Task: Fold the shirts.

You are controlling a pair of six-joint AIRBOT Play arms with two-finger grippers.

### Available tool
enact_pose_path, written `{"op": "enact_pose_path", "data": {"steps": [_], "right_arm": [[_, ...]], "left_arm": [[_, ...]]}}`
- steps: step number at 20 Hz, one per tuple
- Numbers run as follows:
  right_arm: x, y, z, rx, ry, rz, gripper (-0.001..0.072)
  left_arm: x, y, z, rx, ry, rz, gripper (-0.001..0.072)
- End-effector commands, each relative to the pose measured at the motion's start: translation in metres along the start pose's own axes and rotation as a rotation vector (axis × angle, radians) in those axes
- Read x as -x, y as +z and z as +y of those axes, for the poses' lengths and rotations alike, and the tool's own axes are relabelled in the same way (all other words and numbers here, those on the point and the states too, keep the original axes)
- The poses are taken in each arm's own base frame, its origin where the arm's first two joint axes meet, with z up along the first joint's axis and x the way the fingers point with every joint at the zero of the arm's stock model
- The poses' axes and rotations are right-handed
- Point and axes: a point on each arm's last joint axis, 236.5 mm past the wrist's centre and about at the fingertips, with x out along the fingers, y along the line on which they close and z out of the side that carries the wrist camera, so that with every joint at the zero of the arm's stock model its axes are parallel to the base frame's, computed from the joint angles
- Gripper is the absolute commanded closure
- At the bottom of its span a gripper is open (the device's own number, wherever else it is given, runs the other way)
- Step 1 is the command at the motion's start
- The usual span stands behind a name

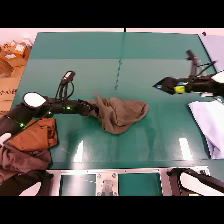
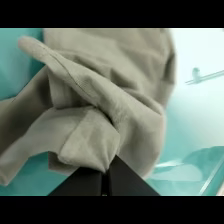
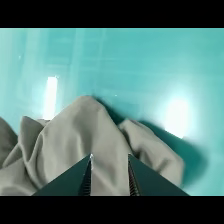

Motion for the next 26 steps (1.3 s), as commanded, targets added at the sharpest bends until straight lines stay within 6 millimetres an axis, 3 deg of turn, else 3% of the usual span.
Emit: {"op": "enact_pose_path", "data": {"steps": [1, 3, 4, 5, 7, 10, 13, 16, 17, 18, 19, 22, 26], "right_arm": [[0.033, -0.014, 0.004, -0.036, 0.024, 0.053, 0.0437], [0.011, -0.048, 0.031, 0.043, 0.063, 0.136, 0.0334], [-0.006, -0.068, 0.043, 0.068, 0.083, 0.19, 0.0221], [-0.027, -0.09, 0.056, 0.098, 0.097, 0.235, 0.016], [-0.071, -0.123, 0.077, 0.171, 0.1, 0.263, 0.016], [-0.125, -0.154, 0.111, 0.277, 0.11, 0.282, 0.016], [-0.172, -0.176, 0.12, 0.307, 0.107, 0.367, 0.016], [-0.203, -0.178, 0.117, 0.248, 0.084, 0.41, 0.0165], [-0.208, -0.175, 0.114, 0.227, 0.076, 0.411, 0.032], [-0.209, -0.17, 0.112, 0.214, 0.073, 0.406, 0.0568], [-0.206, -0.165, 0.112, 0.209, 0.076, 0.402, 0.0686], [-0.175, -0.137, 0.115, 0.24, 0.085, 0.39, 0.0693], [-0.09, -0.062, 0.097, 0.198, 0.041, 0.221, 0.0693]], "left_arm": [[-0.006, -0.01, 0.011, -0.012, 0.036, 0.023, 0.0681], [-0.017, -0.022, 0.02, 0.018, 0.035, 0.067, 0.068], [-0.023, -0.03, 0.024, 0.036, 0.034, 0.094, 0.0681], [-0.03, -0.037, 0.03, 0.054, 0.034, 0.122, 0.0681], [-0.037, -0.049, 0.033, 0.08, 0.022, 0.162, 0.0681], [-0.038, -0.052, 0.031, 0.09, 0.01, 0.174, 0.068], [-0.038, -0.051, 0.03, 0.096, 0.006, 0.17, 0.0681], [-0.038, -0.053, 0.028, 0.095, -0.002, 0.18, 0.068], [-0.037, -0.055, 0.026, 0.088, -0.011, 0.189, 0.068], [-0.037, -0.057, 0.025, 0.085, -0.014, 0.199, 0.0681], [-0.036, -0.06, 0.025, 0.077, -0.015, 0.21, 0.068], [-0.029, -0.068, 0.042, 0.076, 0.048, 0.254, 0.0681], [0.002, -0.067, 0.084, 0.218, 0.1, 0.243, 0.0681]]}}
